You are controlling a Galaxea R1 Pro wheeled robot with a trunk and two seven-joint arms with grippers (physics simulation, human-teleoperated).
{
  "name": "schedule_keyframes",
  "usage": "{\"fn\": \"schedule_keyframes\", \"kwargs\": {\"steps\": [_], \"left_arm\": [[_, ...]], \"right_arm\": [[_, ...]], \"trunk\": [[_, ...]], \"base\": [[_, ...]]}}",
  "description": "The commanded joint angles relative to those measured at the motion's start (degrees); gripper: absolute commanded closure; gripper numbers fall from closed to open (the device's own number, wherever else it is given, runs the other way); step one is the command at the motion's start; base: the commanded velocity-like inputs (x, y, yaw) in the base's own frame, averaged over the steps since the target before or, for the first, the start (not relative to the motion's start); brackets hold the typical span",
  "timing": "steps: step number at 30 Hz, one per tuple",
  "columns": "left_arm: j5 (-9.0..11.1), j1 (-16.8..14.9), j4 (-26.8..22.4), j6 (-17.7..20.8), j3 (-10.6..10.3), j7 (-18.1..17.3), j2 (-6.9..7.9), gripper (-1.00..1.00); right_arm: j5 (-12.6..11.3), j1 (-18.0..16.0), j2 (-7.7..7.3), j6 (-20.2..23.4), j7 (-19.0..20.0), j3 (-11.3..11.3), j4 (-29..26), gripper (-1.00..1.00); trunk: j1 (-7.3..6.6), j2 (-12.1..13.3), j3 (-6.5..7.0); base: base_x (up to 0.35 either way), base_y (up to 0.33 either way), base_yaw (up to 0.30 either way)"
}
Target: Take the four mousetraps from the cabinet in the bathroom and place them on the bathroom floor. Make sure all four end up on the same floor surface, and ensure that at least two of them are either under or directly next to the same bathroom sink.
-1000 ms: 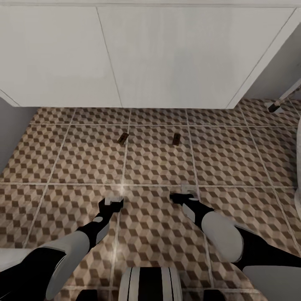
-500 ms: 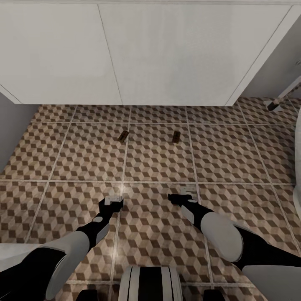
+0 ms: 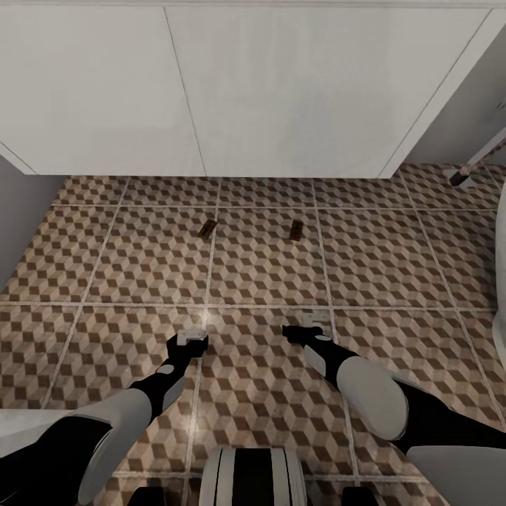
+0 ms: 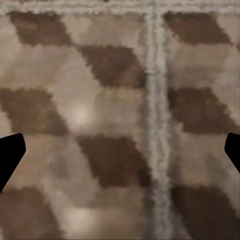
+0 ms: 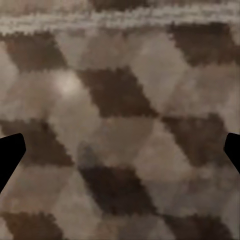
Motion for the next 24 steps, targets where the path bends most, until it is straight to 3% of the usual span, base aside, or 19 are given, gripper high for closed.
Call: {"fn": "schedule_keyframes", "kwargs": {"steps": [1, 24], "left_arm": [[0.59, -0.03, 0.08, -0.19, -0.52, 0.21, -0.08, -1.00], [0.59, -0.03, 0.36, -0.22, -0.50, 0.39, -1.02, -1.00]], "right_arm": [[0.53, -0.05, 0.00, -0.20, -0.29, -0.48, 0.10, -1.00], [0.16, -0.08, -0.02, 0.01, -0.41, -0.48, 0.19, -1.00]], "trunk": [[-0.01, -0.01, -0.03], [-0.01, -0.01, -0.03]], "base": [[0.000, 0.000, 0.000], [0.015, 0.000, 0.000]]}}
